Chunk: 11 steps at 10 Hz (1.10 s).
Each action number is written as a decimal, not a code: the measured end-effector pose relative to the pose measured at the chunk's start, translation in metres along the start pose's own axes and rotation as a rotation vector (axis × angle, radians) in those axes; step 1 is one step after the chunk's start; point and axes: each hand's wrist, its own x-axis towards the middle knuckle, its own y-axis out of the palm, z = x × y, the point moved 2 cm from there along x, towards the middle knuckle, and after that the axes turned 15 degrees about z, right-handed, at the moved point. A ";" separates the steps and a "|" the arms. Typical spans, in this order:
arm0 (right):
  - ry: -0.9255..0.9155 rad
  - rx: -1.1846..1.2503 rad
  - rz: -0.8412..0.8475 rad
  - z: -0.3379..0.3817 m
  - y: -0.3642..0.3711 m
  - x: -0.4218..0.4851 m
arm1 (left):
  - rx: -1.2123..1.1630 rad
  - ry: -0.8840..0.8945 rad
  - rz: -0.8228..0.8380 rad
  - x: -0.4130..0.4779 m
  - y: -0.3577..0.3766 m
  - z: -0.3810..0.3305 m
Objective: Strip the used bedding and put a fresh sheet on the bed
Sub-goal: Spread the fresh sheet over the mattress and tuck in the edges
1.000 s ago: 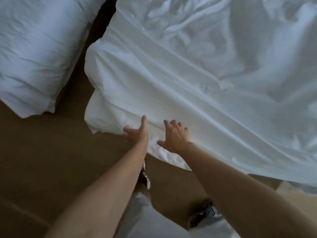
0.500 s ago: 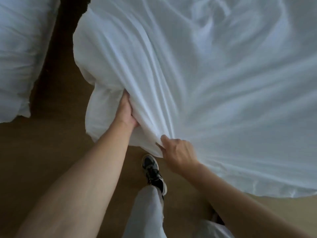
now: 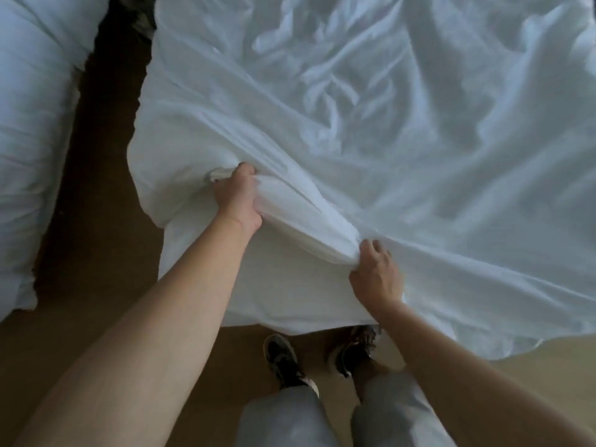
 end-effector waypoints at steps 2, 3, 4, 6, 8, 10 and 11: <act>-0.064 -0.034 -0.421 -0.002 -0.218 0.153 | 0.200 0.009 0.038 0.036 0.054 -0.098; -0.072 -0.026 -0.517 0.016 -0.275 0.218 | 0.095 -0.100 -0.045 0.069 0.059 -0.094; -0.015 0.024 -0.540 0.021 -0.288 0.275 | 0.110 -0.326 -0.100 0.095 0.050 -0.058; 0.028 0.116 -0.634 -0.004 -0.311 0.377 | 0.033 -0.355 -0.145 0.156 0.056 -0.039; 0.098 0.237 -0.508 0.022 -0.305 0.404 | 0.172 -0.476 -0.360 0.196 0.059 -0.059; 0.176 1.227 0.670 0.051 -0.052 0.189 | 0.171 -0.540 -0.117 0.240 0.056 -0.077; 0.756 1.842 0.296 0.025 -0.023 0.210 | 0.193 -0.540 -0.134 0.252 0.056 -0.076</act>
